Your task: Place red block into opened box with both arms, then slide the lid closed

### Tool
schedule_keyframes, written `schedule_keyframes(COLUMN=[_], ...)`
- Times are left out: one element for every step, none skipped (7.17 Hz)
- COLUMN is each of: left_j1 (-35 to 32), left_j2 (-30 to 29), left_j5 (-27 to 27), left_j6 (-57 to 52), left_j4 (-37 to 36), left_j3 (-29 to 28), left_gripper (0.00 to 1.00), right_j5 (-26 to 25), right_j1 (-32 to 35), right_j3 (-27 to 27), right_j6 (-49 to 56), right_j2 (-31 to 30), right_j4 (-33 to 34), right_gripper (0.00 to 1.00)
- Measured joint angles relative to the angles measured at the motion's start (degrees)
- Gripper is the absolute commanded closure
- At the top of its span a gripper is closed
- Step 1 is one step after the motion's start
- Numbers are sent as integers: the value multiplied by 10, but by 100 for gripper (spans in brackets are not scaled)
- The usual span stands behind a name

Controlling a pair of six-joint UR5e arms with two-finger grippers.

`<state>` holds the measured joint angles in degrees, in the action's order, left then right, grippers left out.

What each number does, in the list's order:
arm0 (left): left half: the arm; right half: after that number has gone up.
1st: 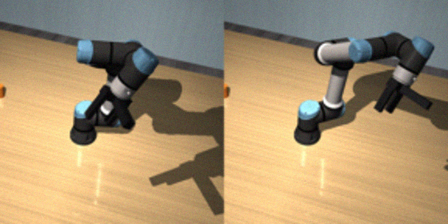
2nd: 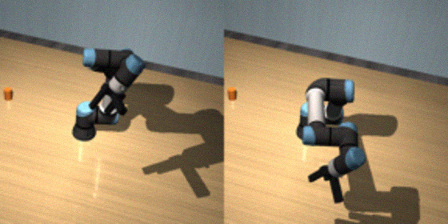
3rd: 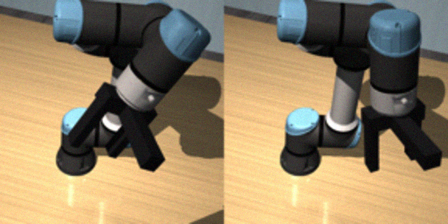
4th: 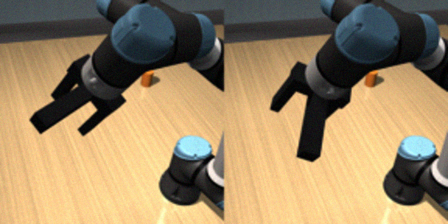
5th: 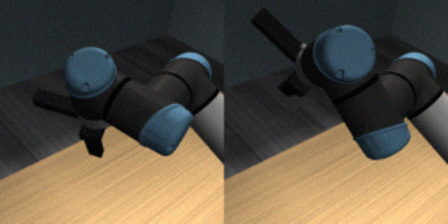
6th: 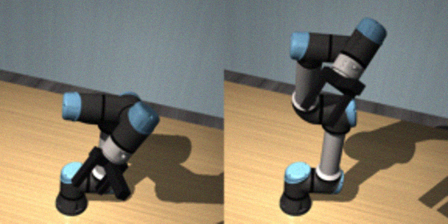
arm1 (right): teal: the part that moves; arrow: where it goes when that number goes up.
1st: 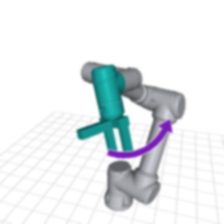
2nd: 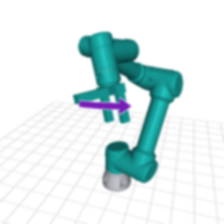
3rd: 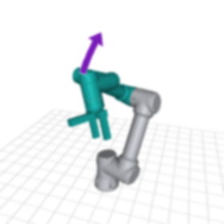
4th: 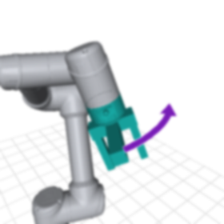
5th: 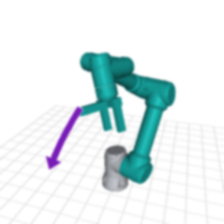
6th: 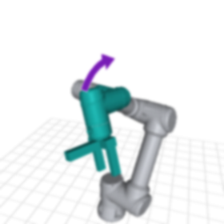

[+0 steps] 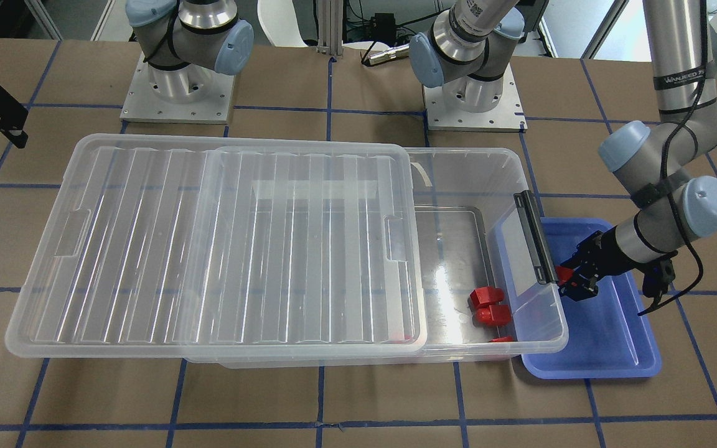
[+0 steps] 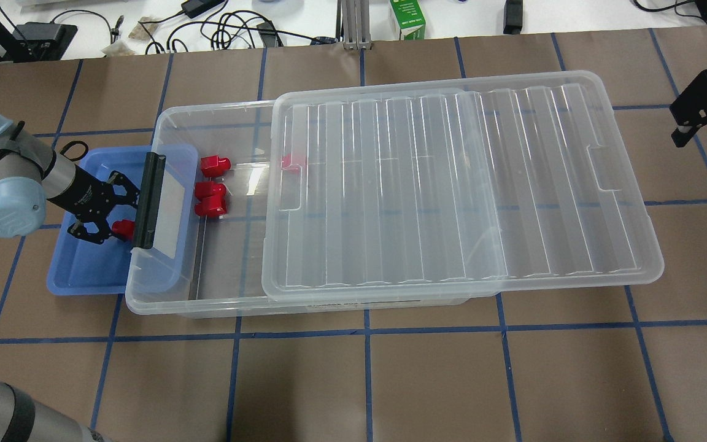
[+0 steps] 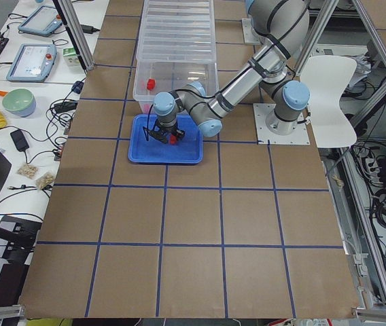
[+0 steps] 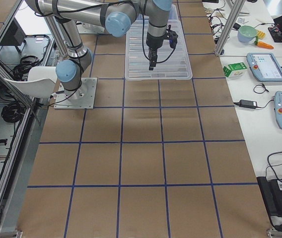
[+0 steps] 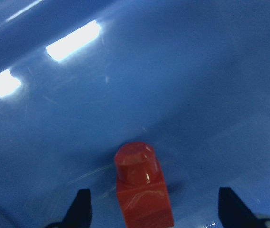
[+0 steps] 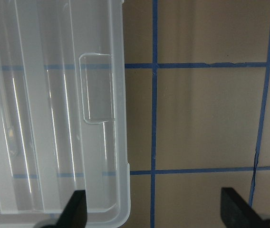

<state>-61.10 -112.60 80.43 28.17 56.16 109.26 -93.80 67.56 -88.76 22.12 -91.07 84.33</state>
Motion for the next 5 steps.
schedule_keyframes(left_j1=[0, -1, 0, 1, 0], left_j2=[-5, -7, -4, 5, 19], left_j5=[0, 1, 2, 4, 8], left_j6=[-27, -40, -46, -50, -58], left_j4=[0, -2, -1, 24, 68], left_j3=[-1, -5, -19, -51, -94], left_gripper=[80, 82, 82, 82, 81], right_j5=[0, -1, -1, -1, -2], right_j1=[0, 0, -1, -1, -1], right_j3=[0, 0, 0, 0, 1], right_j6=[0, 0, 0, 0, 0], right_j2=[0, 0, 0, 0, 0], right_j4=[0, -1, -1, 0, 1], right_gripper=[0, 0, 0, 0, 0])
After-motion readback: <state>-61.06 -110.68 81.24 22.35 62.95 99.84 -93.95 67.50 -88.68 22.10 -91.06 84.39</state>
